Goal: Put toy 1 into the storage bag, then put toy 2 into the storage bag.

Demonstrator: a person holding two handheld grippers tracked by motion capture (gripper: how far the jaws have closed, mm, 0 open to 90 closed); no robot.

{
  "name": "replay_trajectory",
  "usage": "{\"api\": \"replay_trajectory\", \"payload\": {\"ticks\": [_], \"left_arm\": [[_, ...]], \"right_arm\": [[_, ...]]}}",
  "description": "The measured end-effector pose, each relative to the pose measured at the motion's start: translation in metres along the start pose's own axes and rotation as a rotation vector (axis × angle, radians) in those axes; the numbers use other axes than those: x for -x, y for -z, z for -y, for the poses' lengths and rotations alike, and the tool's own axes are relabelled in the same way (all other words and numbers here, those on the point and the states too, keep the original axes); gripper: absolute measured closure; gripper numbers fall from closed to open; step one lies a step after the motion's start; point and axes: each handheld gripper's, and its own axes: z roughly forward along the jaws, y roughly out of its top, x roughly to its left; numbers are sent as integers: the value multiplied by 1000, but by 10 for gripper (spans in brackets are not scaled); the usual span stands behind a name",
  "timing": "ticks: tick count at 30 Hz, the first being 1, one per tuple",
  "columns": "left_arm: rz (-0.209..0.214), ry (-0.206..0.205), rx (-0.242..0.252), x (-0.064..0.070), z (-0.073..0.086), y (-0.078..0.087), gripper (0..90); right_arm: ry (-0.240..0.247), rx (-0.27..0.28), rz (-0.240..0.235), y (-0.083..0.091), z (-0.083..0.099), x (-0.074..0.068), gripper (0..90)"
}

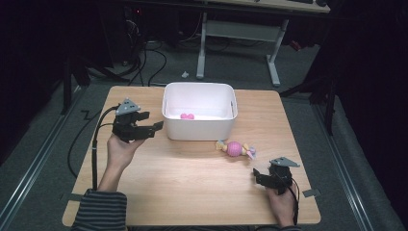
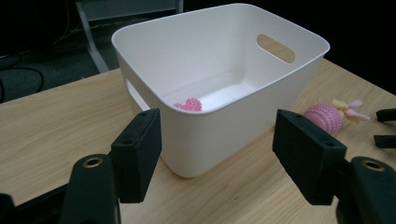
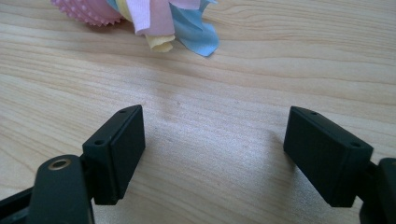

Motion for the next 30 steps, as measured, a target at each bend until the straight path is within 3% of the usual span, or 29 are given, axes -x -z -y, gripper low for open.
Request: {"api": "replay_trajectory", "payload": {"ticks": [9, 16, 20, 30], "left_arm": [[-18, 57, 15, -8, 31, 18, 334], [-21, 93, -1, -12, 50, 16, 329], [0, 126, 5, -13, 62, 13, 323], [2, 147, -24, -9, 91, 2, 317]], "right_arm": [[0, 1, 2, 0, 0, 0, 211], [0, 1, 2, 0, 0, 0, 211], [0, 3, 5, -1, 0, 0, 211], [-1, 2, 5, -1, -1, 0, 211]]}}
